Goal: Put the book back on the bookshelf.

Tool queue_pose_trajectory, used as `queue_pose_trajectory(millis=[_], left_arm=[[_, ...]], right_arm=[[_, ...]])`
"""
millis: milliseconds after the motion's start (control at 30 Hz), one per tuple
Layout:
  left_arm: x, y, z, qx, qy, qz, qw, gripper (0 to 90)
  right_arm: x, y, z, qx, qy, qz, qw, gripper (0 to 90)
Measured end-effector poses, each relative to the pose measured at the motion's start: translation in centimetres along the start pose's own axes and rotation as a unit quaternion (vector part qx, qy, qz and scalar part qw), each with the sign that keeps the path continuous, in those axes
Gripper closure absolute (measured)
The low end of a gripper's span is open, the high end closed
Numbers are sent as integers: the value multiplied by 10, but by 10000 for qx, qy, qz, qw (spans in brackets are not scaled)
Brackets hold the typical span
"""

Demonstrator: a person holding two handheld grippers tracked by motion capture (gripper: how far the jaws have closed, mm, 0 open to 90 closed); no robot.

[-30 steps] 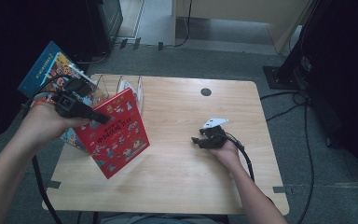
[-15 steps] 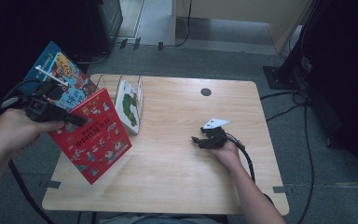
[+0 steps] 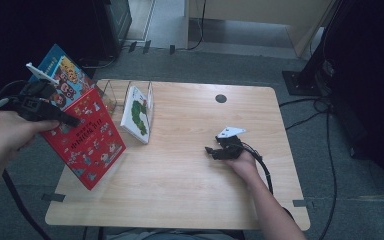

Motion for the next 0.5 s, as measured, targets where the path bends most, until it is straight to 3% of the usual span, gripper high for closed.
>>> queue_pose_trajectory(millis=[233, 500], left_arm=[[16, 18, 12, -157, 204, -357, 9990, 798], [25, 38, 23, -309, 362, -600, 9971, 797]], right_arm=[[0, 0, 1, -8, -9, 13, 10000, 323], [0, 1, 1, -2, -10, 5, 10000, 318]])
Point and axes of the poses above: each handheld gripper's, and its own axes: z roughly forward along the jaws, y roughly out of its top, x roughly to its left, the point moved 6 cm from there along z, roughly forward along the jaws, and after that the axes turned 9 degrees about -x, right-handed, at the moved point
